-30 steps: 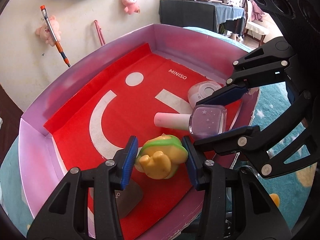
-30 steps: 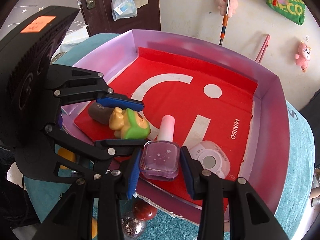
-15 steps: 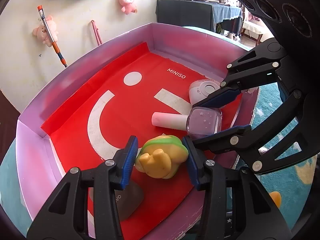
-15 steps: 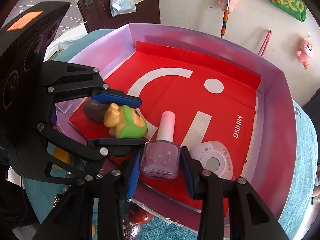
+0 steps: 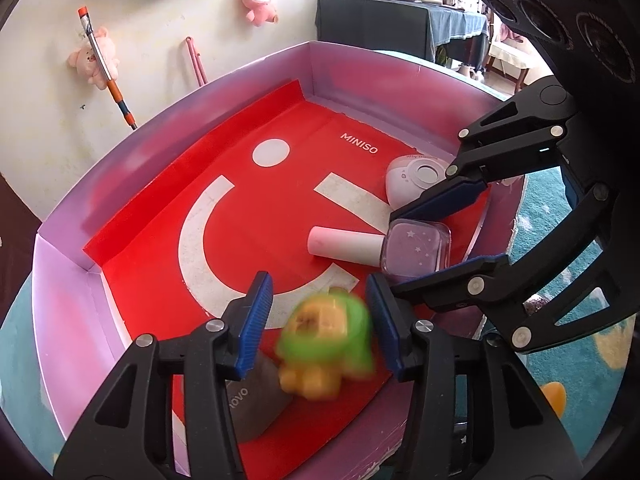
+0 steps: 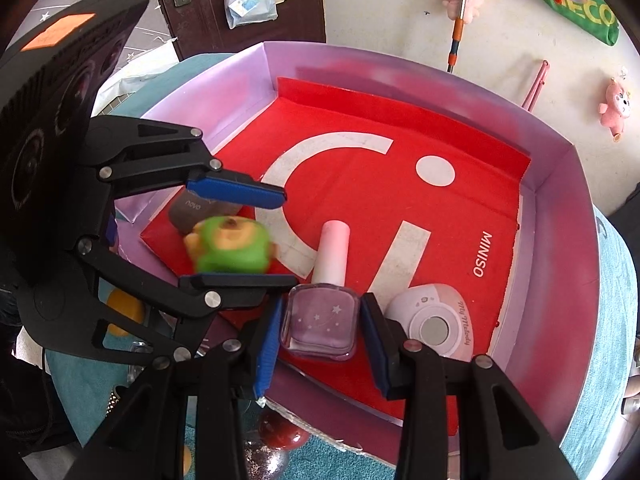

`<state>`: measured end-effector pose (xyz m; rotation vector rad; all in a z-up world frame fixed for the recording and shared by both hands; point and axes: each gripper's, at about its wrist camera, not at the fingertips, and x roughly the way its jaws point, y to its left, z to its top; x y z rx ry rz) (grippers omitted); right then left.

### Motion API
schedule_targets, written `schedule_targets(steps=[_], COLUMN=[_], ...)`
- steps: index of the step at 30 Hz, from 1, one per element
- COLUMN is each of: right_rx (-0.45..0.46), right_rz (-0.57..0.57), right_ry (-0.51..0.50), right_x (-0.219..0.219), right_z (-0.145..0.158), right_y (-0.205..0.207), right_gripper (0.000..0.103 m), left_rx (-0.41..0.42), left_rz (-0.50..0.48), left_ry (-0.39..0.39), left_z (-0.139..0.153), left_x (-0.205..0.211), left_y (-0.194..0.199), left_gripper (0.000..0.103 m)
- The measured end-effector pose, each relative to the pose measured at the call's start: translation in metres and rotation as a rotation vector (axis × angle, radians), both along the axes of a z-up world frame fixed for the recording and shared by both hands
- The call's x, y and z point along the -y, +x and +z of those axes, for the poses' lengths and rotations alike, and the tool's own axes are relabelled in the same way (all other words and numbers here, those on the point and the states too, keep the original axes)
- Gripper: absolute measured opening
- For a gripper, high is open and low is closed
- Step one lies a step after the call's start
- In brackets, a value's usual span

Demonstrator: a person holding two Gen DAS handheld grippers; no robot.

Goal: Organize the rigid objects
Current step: 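Carry the toy figure and nail polish into the box and lower them, then open both tools and withdraw them from the box over the blanket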

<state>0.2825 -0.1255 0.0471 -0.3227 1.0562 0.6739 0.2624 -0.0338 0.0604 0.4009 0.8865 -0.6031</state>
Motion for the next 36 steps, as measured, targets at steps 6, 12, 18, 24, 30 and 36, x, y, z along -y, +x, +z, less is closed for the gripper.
schedule_targets(steps=[6, 12, 18, 24, 30, 36], right_rx=[0.008, 0.011, 0.018, 0.039, 0.078, 0.122], right_rz=[-0.004, -0.004, -0.013, -0.032, -0.060, -0.091], right_ry=[0.002, 0.001, 0.015, 0.037, 0.070, 0.115], right_x=[0.002, 0.003, 0.008, 0.017, 0.027, 0.039], right_z=[0.004, 0.005, 0.011, 0.024, 0.045, 0.072], right_y=[0.000, -0.001, -0.003, -0.009, -0.018, -0.039], right_gripper=[0.044, 0.044, 0.045, 0.048, 0.055, 0.061], left_rx=[0.012, 0.021, 0.038, 0.054, 0.090, 0.133], left_rz=[0.002, 0.004, 0.016, 0.024, 0.050, 0.114], left_ry=[0.001, 0.002, 0.005, 0.004, 0.000, -0.053], left_z=[0.001, 0.001, 0.003, 0.007, 0.014, 0.032], left_x=[-0.001, 0.000, 0.001, 0.002, 0.004, -0.003], left_y=[-0.001, -0.001, -0.002, -0.006, -0.014, -0.028], left_gripper=[0.053, 0.054, 0.059, 0.063, 0.064, 0.079])
